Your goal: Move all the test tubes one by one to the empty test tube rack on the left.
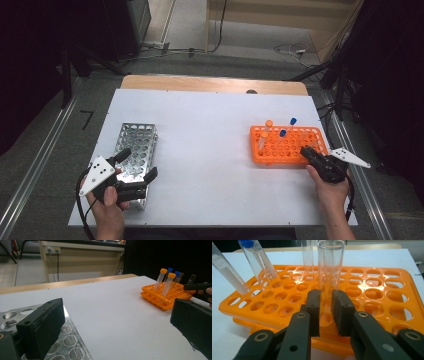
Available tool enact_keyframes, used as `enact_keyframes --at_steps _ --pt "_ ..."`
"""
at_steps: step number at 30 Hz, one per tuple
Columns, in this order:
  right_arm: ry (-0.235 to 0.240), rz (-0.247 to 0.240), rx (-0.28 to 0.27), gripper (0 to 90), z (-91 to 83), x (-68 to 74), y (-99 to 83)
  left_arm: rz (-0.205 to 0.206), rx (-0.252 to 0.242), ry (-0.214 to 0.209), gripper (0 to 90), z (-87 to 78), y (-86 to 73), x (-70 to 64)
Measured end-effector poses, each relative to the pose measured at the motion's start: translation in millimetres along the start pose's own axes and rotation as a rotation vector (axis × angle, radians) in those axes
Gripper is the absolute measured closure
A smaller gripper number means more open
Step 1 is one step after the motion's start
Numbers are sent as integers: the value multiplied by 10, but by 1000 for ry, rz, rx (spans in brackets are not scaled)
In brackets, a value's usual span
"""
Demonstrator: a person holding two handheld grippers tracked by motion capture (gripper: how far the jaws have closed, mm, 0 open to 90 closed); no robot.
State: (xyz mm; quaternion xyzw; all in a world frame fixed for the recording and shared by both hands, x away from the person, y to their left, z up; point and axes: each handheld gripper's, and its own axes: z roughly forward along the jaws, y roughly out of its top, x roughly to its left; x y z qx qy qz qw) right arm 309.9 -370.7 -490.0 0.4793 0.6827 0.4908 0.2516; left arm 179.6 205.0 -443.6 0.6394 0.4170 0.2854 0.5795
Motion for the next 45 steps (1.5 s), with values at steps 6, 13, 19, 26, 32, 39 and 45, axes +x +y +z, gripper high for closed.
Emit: enact_keyframes --at_steps 6,13,19,26,32,39,45 --pt "-12 -9 -44 741 -103 33 69 2 5 -5 0 9 -1 -9" --pt "6 -42 -44 742 -229 171 144 3 1 -16 0 23 4 -37" --pt "89 -59 -33 742 -271 350 177 18 -2 -53 0 62 33 -120" --pt "167 -101 -16 742 -243 589 205 19 -9 -89 0 113 61 -225" --pt "229 -132 -1 743 -189 783 213 28 14 -122 0 193 82 -330" --pt "325 -190 17 743 -71 1135 261 53 40 -163 0 349 129 -485" --pt "380 -232 29 743 -1 1346 309 71 65 -197 0 506 203 -587"
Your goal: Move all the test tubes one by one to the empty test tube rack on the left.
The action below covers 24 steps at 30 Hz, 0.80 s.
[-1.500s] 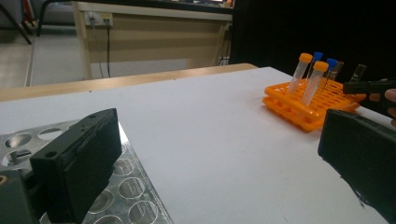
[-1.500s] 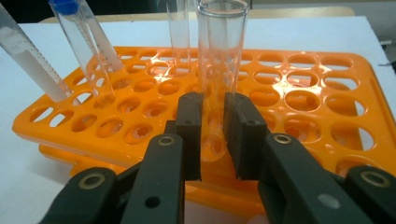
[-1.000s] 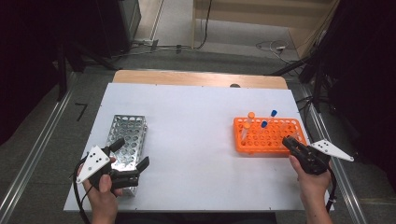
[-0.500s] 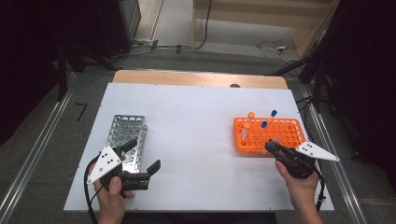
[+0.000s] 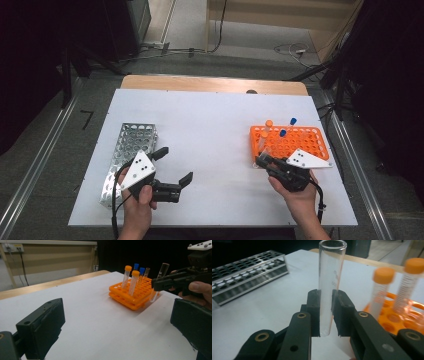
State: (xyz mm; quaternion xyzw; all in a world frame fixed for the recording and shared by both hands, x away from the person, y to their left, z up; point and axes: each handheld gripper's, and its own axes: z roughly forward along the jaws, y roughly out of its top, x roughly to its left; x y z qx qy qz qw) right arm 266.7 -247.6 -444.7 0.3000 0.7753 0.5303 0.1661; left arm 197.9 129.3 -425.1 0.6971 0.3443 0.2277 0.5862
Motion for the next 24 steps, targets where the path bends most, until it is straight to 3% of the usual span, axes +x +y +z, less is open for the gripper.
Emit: enact_keyframes --at_steps 11,15,18,19,22,24 --pt "75 -51 30 743 205 114 184 27 53 -73 9 387 247 -26" --pt "106 -48 28 743 304 177 159 5 44 -117 19 491 260 -32" --pt "130 -68 59 743 398 259 140 9 69 -107 88 588 236 -83" --pt "158 -62 65 743 460 313 124 11 84 -108 144 614 231 -98" --pt "171 -79 81 743 519 386 112 -13 100 -137 198 664 208 -135" --pt "187 -84 96 743 576 469 107 0 120 -156 282 699 189 -185"
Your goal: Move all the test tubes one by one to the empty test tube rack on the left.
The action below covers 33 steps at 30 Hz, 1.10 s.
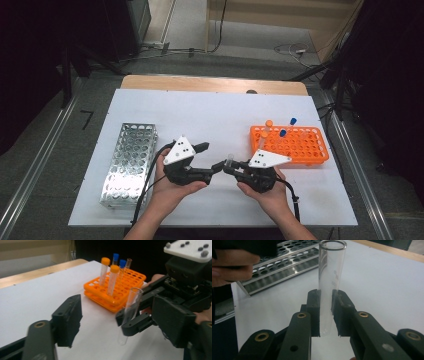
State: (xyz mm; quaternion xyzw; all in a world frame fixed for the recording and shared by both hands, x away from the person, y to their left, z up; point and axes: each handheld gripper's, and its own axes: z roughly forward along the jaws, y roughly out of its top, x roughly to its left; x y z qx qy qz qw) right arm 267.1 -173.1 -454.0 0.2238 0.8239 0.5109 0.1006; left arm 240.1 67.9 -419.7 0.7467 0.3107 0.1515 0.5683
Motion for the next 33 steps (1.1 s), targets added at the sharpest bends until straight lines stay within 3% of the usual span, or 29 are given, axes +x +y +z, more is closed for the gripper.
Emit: enact_keyframes --at_steps 5,8,10,12,17,22,31,33 --pt "16 -9 4 743 27 59 16 26 39 -22 402 111 -41 -95" --pt "27 -13 5 743 29 69 17 20 43 -33 448 152 -50 -115" --pt "33 -21 10 743 35 95 17 19 50 -27 569 168 -50 -126" --pt "37 -23 12 743 39 101 17 21 51 -48 597 177 -52 -134" --pt "55 -33 25 742 58 135 17 39 62 -45 700 217 -63 -187" --pt "53 -35 32 742 56 132 13 37 64 -37 752 221 -70 -179" --pt "64 -25 25 732 54 120 -4 40 66 -42 761 219 -72 -174" --pt "86 -18 15 679 23 95 -20 37 59 -36 762 207 -64 -170"
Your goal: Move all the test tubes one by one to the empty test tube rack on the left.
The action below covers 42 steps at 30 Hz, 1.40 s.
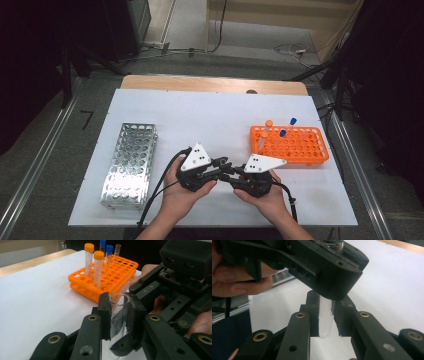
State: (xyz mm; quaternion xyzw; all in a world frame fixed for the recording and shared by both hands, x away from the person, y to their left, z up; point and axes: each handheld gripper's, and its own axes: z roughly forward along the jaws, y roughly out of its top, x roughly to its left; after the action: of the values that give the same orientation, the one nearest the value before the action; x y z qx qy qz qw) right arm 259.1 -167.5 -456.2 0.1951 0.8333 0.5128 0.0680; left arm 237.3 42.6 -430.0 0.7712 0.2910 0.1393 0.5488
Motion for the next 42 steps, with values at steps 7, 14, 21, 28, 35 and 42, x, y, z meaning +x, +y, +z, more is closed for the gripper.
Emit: enact_keyframes --at_steps 7,14,21,28,35,42 --pt "-38 14 -27 528 -156 -97 -54 -22 -10 26 762 -78 24 80" --pt "-104 16 -77 390 -511 -208 -173 -47 -20 70 762 -196 56 197" --pt "-200 50 -95 321 -813 -355 -279 -63 -15 131 762 -384 108 339" --pt "-240 82 -102 209 -1073 -490 -406 -71 -37 186 762 -586 156 488" --pt "-242 121 -136 75 -1248 -636 -505 -76 -62 239 762 -724 216 628" --pt "-213 132 -151 0 -1282 -691 -544 -83 -82 305 762 -803 309 801"
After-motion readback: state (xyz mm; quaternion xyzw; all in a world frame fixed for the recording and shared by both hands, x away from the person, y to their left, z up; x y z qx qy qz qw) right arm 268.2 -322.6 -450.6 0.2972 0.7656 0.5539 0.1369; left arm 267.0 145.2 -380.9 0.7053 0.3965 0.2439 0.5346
